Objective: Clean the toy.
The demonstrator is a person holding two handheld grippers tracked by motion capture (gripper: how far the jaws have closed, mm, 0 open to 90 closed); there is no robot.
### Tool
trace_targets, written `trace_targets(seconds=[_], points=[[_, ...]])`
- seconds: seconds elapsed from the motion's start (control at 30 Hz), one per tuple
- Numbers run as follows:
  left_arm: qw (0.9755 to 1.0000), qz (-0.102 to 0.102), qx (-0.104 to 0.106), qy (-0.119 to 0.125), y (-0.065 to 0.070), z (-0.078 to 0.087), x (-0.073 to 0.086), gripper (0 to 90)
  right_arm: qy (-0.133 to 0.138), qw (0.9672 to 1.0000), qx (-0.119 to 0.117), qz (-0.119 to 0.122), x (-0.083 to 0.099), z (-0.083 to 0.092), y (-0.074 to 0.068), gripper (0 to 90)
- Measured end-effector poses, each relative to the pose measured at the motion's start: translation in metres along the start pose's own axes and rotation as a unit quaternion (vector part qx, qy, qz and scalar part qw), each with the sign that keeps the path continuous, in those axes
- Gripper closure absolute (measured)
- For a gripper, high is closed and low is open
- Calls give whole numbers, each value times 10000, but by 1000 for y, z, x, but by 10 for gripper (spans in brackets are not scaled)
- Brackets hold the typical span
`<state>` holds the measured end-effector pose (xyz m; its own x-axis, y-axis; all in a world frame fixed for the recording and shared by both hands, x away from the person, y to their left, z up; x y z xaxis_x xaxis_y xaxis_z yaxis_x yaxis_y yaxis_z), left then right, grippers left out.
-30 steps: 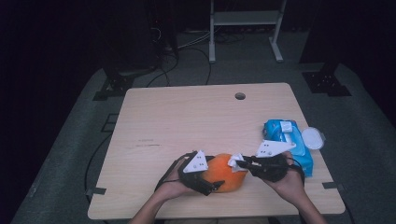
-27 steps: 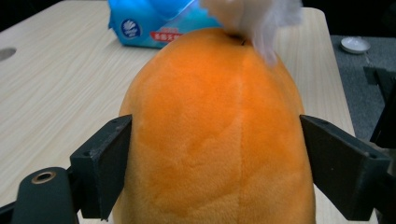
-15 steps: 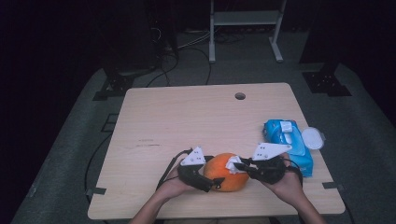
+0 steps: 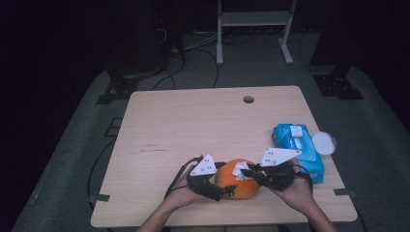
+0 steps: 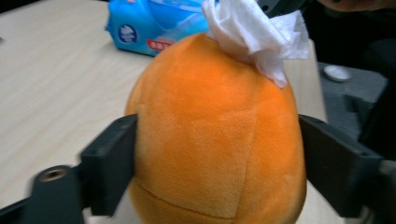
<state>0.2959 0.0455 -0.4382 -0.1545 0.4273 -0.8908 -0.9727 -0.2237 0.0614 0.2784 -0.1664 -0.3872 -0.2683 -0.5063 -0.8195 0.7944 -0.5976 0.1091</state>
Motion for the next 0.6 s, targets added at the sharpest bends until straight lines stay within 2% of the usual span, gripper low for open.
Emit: trace_targets(seconds=[0.03,0.07,0.1,0.13,0.2,0.23,0.27,0.3,0.33,0.43,0.47,0.5,0.53,0.6], points=[[10000,0,0,0,0,0,0,237,0,10000,0,0,0,0,0,801],[9997,-207,-89,53,7,1,-6,246,113,9998,-76,109,-8,3,-11,801],[9997,-207,-89,53,7,1,-6,248,113,9998,-76,109,-8,3,-11,801],[9992,-391,-111,-2,12,0,-9,247,144,9994,-133,301,-15,3,-24,801],[9988,-469,-103,-62,14,-2,-8,226,66,9987,-113,483,-18,0,-29,801],[9988,-469,-103,-62,14,-2,-8,197,23,9987,-100,500,-17,-1,-28,801],[9996,-276,-91,-37,9,-2,-4,160,8,9991,-102,422,-14,-2,-26,801],[9996,-276,-91,-37,9,-2,-4,116,8,9991,-102,422,-14,-2,-26,801],[9999,-94,-87,46,3,-2,0,96,-31,9994,-96,340,-9,-4,-21,800],[9999,-7,-2,130,1,-3,0,138,-38,9997,-94,208,-7,-3,-15,800],[9999,-99,-36,89,4,-4,-2,160,-32,9997,-50,233,-9,-2,-14,800],[9999,-99,-36,89,4,-4,-2,173,1,9997,-46,222,-10,-1,-15,800],[9996,-280,-53,84,9,-5,-5,183,11,9997,-90,206,-12,-1,-18,800],[9987,-507,-96,37,17,-9,-7,184,9,9993,-254,268,-16,-5,-29,800]])
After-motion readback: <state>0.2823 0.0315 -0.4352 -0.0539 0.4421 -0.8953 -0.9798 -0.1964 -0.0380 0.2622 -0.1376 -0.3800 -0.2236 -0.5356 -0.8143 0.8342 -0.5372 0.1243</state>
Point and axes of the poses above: each handheld gripper's, and its own axes: z roughly backward along the jaws, x roughly out of its underside, y roughly to its right, the point moved 2 cm from there along -z, roughly forward along the jaws, and after that the axes turned 7 degrees about x, right-handed, at the moved point
